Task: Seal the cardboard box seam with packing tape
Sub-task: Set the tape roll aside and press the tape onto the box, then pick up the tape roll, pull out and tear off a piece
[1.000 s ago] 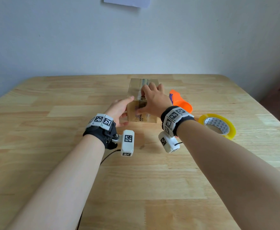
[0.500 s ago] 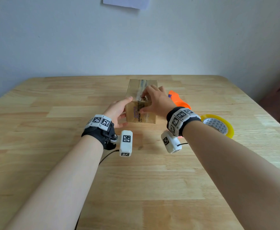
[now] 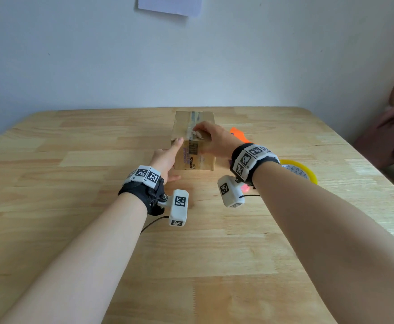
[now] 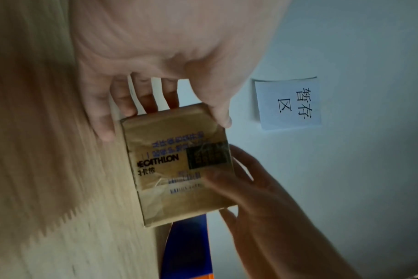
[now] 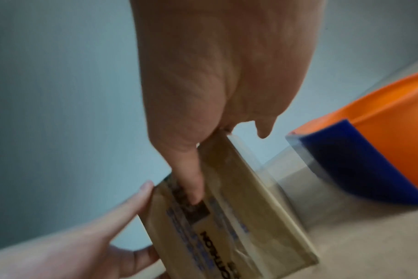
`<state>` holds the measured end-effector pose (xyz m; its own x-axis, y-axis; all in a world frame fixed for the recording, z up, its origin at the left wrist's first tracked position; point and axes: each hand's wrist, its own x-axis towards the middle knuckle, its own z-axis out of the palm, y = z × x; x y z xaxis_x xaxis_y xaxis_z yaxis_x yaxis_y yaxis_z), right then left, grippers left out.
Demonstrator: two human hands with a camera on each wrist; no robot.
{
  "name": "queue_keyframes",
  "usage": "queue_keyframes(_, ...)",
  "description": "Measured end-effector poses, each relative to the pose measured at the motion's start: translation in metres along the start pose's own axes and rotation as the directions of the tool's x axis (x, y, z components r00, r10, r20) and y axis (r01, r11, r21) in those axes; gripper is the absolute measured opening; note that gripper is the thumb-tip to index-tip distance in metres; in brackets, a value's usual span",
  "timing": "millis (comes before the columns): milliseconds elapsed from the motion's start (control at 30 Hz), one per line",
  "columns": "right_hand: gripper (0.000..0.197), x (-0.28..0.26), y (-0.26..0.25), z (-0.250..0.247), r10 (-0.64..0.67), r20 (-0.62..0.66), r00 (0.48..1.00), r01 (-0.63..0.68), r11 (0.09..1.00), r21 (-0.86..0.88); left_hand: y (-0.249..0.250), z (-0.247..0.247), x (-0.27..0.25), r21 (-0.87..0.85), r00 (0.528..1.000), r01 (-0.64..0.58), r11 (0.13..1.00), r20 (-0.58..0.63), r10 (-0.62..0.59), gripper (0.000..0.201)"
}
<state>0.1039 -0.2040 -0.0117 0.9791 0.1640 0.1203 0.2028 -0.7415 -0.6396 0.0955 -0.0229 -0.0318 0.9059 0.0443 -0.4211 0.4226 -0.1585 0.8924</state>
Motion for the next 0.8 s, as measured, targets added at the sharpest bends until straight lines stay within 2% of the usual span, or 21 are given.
queue_keyframes(67, 0.047, -0.007, -0.005, -0.01, 0.015, -0.078, 0.997, -0.014, 1.0, 0.012, 0.001, 0.006, -0.003, -0.01, 0.999, -0.014, 1.0, -0.049, 0.013, 0.083)
queue_keyframes(167, 0.026, -0.028, 0.001, -0.026, 0.008, -0.323, 0.946, -0.026, 0.998, -0.052, 0.001, 0.016, -0.01, -0.029, 0.99, -0.028, 0.999, -0.138, 0.023, 0.098)
queue_keyframes(233, 0.021, -0.046, 0.009, -0.038, 0.118, -0.38, 0.917, -0.178, 0.976, -0.127, -0.001, 0.023, -0.015, -0.061, 0.983, -0.024, 0.998, -0.183, 0.012, 0.109)
queue_keyframes(300, 0.026, -0.065, 0.018, -0.048, 0.285, -0.344, 0.895, -0.384, 0.883, -0.269, -0.003, 0.03, -0.019, -0.086, 0.986, -0.001, 0.996, -0.164, -0.013, 0.113)
queue_keyframes(400, 0.042, -0.096, 0.031, -0.057, 0.498, -0.228, 0.836, -0.544, 0.706, -0.452, -0.006, 0.042, -0.035, -0.077, 0.996, 0.0, 0.997, -0.09, -0.007, 0.08)
queue_keyframes(467, 0.055, -0.11, 0.038, -0.056, 0.584, -0.158, 0.796, -0.58, 0.663, -0.474, -0.008, 0.047, -0.048, -0.05, 1.0, -0.008, 0.999, -0.028, 0.007, 0.067)
queue_keyframes(533, 0.061, -0.122, 0.044, -0.053, 0.617, -0.122, 0.777, -0.594, 0.656, -0.465, -0.012, 0.05, -0.059, -0.032, 0.999, -0.004, 0.999, 0.047, 0.006, 0.061)
queue_keyframes(633, 0.067, -0.136, 0.055, -0.05, 0.615, -0.132, 0.777, -0.601, 0.662, -0.448, -0.017, 0.05, -0.072, -0.066, 0.995, -0.009, 0.998, 0.103, 0.016, 0.054)
queue_keyframes(800, 0.057, -0.151, 0.032, -0.062, 0.538, -0.182, 0.823, -0.567, 0.791, -0.227, -0.012, 0.044, -0.091, -0.084, 0.973, -0.075, 0.994, 0.21, 0.091, 0.009)
